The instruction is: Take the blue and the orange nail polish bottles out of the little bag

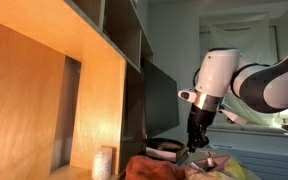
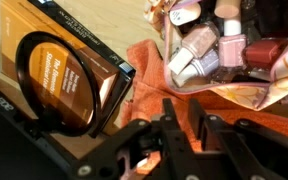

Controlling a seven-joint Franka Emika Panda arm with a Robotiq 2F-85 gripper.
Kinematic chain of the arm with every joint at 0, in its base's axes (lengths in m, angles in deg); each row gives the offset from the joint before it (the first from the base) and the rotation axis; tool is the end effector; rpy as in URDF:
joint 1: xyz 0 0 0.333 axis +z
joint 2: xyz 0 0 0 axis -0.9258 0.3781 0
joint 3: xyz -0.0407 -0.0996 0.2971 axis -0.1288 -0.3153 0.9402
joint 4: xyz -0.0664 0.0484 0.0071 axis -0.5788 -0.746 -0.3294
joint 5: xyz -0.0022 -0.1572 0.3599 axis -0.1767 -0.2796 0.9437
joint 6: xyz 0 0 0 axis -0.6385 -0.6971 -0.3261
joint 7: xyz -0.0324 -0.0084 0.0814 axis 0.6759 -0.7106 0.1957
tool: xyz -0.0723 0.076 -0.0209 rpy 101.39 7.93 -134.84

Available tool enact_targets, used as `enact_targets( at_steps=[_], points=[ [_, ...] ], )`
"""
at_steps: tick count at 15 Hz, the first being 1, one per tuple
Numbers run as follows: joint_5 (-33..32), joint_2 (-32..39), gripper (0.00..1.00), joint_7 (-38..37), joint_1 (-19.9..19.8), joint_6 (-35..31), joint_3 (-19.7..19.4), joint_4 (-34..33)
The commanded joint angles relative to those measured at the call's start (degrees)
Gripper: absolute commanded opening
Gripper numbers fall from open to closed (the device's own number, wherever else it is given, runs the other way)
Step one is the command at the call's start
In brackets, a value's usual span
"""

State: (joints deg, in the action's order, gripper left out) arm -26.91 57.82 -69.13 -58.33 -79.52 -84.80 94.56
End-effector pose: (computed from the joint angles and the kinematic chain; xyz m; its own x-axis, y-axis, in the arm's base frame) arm 0.6994 0.0312 0.2395 0.7590 0.6429 0.1031 0.5312 -0.7030 0.4728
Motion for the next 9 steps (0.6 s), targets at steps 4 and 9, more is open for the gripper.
enact_targets(
  at_steps=[4,9],
  points=[
    [4.1,0.4,0.77,2.1,-3.5,4.1,3.2,0.9],
    [7.6,1.9,1.0,4.1,-6.1,5.3,5.6,-0.1]
  ],
)
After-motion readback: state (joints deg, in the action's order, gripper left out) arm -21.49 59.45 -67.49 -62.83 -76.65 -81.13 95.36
